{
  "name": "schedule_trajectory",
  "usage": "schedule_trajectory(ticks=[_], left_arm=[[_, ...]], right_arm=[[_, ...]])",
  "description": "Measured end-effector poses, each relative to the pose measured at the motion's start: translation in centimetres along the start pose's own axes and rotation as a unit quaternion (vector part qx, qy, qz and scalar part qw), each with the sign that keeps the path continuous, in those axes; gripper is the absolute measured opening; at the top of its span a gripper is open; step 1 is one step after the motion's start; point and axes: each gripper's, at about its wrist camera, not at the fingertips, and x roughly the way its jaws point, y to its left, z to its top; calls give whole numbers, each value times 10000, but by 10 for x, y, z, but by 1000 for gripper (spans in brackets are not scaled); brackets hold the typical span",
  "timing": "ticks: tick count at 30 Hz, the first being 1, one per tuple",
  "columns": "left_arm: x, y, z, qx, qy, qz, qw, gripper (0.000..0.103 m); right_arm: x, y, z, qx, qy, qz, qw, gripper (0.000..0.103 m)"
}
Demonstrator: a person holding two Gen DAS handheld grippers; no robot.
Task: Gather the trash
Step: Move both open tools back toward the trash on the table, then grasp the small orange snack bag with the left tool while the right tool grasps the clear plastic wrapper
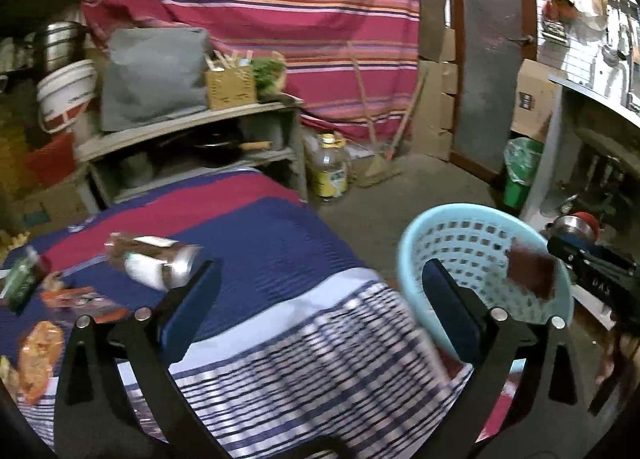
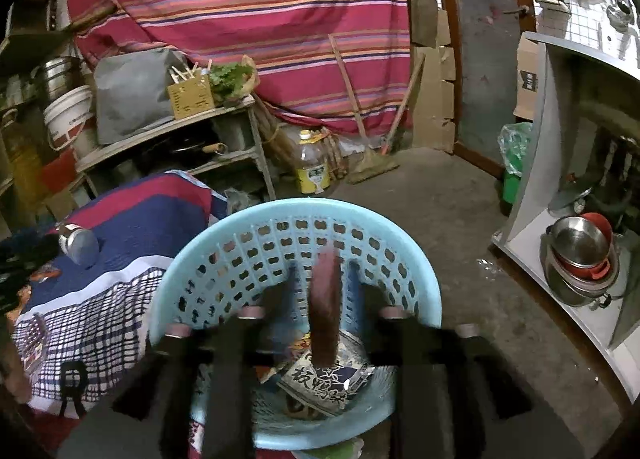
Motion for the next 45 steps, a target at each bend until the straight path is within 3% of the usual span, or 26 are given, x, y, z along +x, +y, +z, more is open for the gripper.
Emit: schedule_trajectory(ticks=[1, 7, 13, 19, 22, 27, 30, 36, 39, 45], left_arm=[[-5, 9, -1, -15, -16, 92, 10000, 97], [-39, 57, -12, -35, -102, 492, 9987, 97], [-76, 115, -26, 31, -183, 998, 9948, 98], [-96, 173, -40, -216, -252, 1431, 9892, 98], [-102, 197, -52, -132, -435, 1875, 9812, 98], [-94, 249, -76, -601, 41, 1678, 9840, 98], [-85, 268, -86, -703, 206, 1906, 9789, 97], [-73, 306, -101, -1364, 543, 1802, 9726, 97], [-62, 321, -111, -1568, 726, 1961, 9652, 97], [-38, 332, -128, -1764, 1241, 1682, 9619, 85]], right_arm=[[0, 1, 0, 16, -29, -69, 10000, 70], [-12, 14, -4, -20, -142, -71, 9999, 71], [-50, 72, -8, -521, -543, 552, 9956, 78], [-69, 136, -5, -787, -557, 1158, 9886, 78], [-71, 173, -3, -896, -451, 1385, 9853, 78], [-81, 225, -4, -1503, -498, 1398, 9774, 81], [-83, 256, -5, -1633, -505, 1540, 9732, 81], [-69, 309, -12, -1773, -355, 1771, 9674, 81], [-58, 327, -12, -1780, -325, 1725, 9683, 81], [-32, 335, -13, -1556, -245, 1746, 9720, 81]])
